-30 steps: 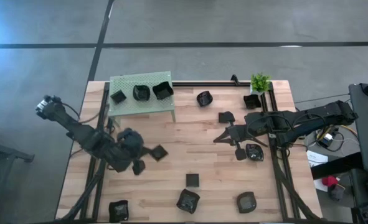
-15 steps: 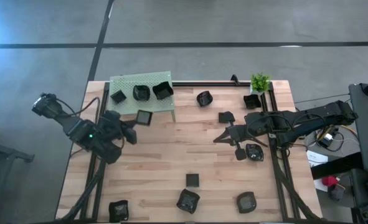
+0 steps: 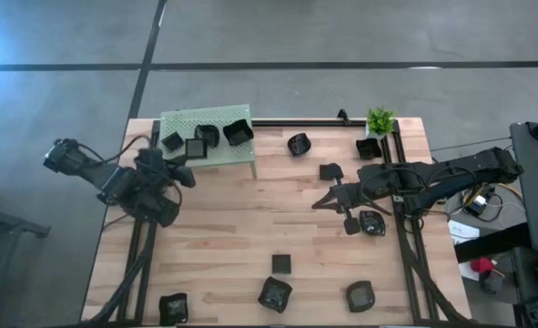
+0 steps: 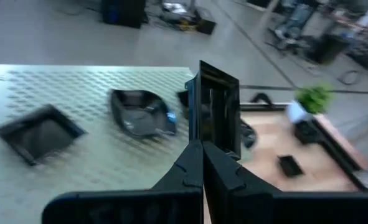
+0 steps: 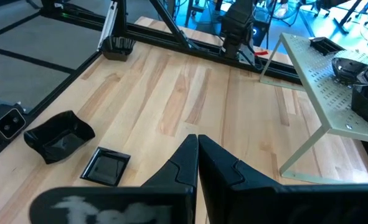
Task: Pick & Place Mini shaped plates
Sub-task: Stack the black square shaped plate on top of the square shaped plate on the shelf
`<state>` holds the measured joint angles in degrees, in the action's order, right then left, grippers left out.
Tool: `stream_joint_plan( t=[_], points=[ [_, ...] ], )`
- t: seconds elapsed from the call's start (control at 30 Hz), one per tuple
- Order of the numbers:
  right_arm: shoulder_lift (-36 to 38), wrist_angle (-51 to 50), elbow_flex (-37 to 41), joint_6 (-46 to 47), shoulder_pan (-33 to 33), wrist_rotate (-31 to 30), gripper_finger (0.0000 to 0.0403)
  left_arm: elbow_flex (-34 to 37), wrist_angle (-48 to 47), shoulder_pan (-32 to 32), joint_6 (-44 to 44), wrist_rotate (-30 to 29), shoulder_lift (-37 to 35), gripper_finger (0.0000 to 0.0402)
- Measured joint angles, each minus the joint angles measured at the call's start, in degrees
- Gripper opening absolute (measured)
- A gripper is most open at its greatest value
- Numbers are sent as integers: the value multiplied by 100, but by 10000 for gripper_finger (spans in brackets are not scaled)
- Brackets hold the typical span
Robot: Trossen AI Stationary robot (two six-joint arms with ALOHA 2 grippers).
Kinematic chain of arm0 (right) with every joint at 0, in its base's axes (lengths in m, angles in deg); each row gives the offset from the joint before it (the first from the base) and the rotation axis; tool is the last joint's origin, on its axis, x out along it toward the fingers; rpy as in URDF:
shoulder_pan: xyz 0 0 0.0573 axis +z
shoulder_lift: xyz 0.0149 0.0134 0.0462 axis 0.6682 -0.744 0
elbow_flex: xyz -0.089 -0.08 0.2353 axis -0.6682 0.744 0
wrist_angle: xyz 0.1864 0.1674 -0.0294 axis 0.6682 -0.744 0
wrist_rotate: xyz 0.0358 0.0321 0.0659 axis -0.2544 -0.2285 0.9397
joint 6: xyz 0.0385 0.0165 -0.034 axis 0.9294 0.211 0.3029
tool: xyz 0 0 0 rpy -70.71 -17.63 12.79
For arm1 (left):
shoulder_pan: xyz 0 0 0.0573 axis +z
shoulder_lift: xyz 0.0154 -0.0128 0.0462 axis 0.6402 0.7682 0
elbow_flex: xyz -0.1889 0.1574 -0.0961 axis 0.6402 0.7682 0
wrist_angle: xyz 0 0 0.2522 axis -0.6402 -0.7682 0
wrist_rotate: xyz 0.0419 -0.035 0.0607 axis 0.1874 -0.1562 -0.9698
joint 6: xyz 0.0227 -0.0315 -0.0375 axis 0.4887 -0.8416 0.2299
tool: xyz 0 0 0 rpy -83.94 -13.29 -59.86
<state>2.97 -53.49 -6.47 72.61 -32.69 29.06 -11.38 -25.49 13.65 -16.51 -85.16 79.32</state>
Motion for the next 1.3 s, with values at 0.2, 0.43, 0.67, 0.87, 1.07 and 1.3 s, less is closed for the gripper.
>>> stream_joint_plan(
  t=[0.2,0.43,0.67,0.87,1.07,1.3],
  points=[
    [0,11,0,-2,1,0,8,134,-245,636,-275,76,-278,0],
    [0,13,0,-4,-1,0,8,711,-243,1454,-575,311,-746,0],
    [0,11,0,-4,-1,0,8,1257,-191,1774,-1066,381,-1145,0],
    [0,21,0,-28,0,-2,8,1652,151,1867,-1288,561,-1442,0],
    [0,43,0,-35,1,-2,8,2039,433,1877,-1361,588,-1583,0],
    [0,52,0,-48,1,-2,8,2425,716,1898,-1380,600,-1680,0]
  ],
)
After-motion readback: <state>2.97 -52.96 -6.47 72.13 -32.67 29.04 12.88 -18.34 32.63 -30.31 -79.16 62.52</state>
